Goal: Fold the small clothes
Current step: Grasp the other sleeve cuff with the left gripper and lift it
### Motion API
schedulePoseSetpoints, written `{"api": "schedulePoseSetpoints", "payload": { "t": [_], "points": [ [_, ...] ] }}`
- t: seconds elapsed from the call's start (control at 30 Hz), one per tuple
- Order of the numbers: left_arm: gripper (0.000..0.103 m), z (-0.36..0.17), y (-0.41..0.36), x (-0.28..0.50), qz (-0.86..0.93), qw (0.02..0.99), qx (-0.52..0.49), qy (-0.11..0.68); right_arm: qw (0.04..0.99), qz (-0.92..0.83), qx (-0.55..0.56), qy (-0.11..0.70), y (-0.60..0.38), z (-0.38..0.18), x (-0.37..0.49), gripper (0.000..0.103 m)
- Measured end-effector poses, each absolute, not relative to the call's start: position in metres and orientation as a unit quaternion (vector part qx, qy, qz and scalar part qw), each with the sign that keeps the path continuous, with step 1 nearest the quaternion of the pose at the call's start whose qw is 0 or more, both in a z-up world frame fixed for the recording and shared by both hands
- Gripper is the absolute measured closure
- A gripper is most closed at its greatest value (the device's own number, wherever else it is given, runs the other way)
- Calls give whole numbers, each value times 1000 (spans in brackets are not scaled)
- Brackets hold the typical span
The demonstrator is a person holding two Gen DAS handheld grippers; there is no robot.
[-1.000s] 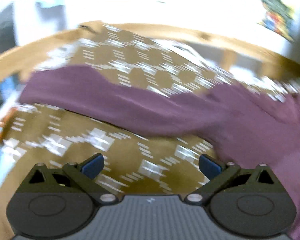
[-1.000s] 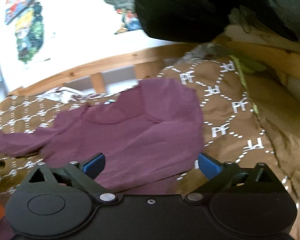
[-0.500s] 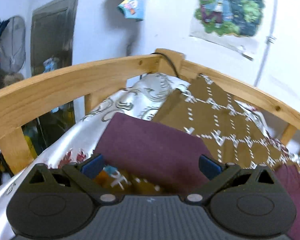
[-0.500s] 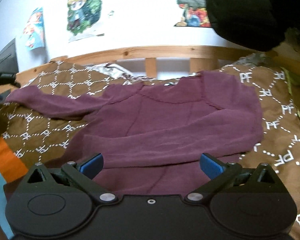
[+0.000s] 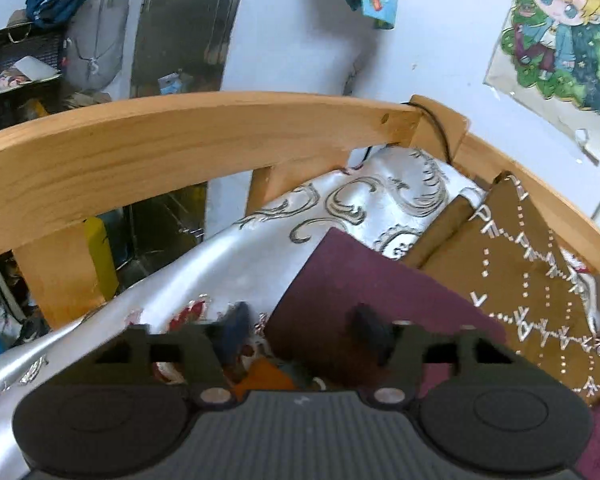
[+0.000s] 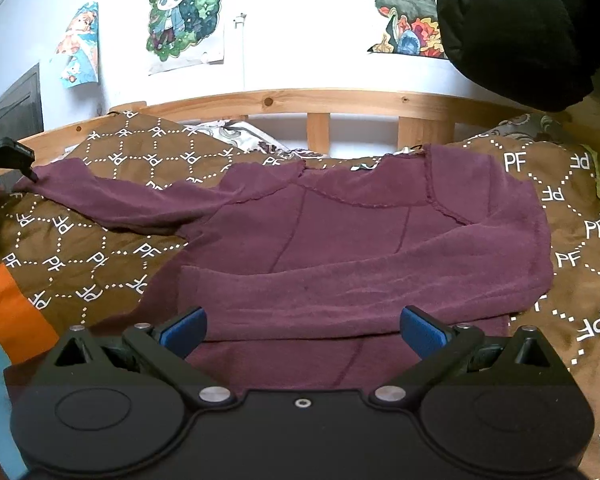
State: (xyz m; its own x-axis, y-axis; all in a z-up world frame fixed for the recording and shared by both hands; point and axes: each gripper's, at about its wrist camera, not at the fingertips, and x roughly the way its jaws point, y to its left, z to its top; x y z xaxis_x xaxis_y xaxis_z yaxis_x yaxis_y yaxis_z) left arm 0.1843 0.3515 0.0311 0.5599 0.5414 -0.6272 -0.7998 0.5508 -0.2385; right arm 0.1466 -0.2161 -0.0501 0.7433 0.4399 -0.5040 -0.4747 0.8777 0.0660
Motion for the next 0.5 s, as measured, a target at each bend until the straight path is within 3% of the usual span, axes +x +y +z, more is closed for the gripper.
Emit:
{"api": "schedulePoseSetpoints", "payload": {
  "t": [0.03, 0.13, 0.5],
  "points": [
    [65, 32, 351, 185, 388, 849, -257, 251, 933, 245, -33, 261, -216, -50, 146, 1],
    [96, 38, 343, 190, 373, 864, -224, 255, 933, 242, -36, 264, -216, -52, 144, 1],
    [99, 103, 283, 192, 317, 926, -112, 170, 943, 214, -17, 256, -236, -61, 135, 1]
  ]
}}
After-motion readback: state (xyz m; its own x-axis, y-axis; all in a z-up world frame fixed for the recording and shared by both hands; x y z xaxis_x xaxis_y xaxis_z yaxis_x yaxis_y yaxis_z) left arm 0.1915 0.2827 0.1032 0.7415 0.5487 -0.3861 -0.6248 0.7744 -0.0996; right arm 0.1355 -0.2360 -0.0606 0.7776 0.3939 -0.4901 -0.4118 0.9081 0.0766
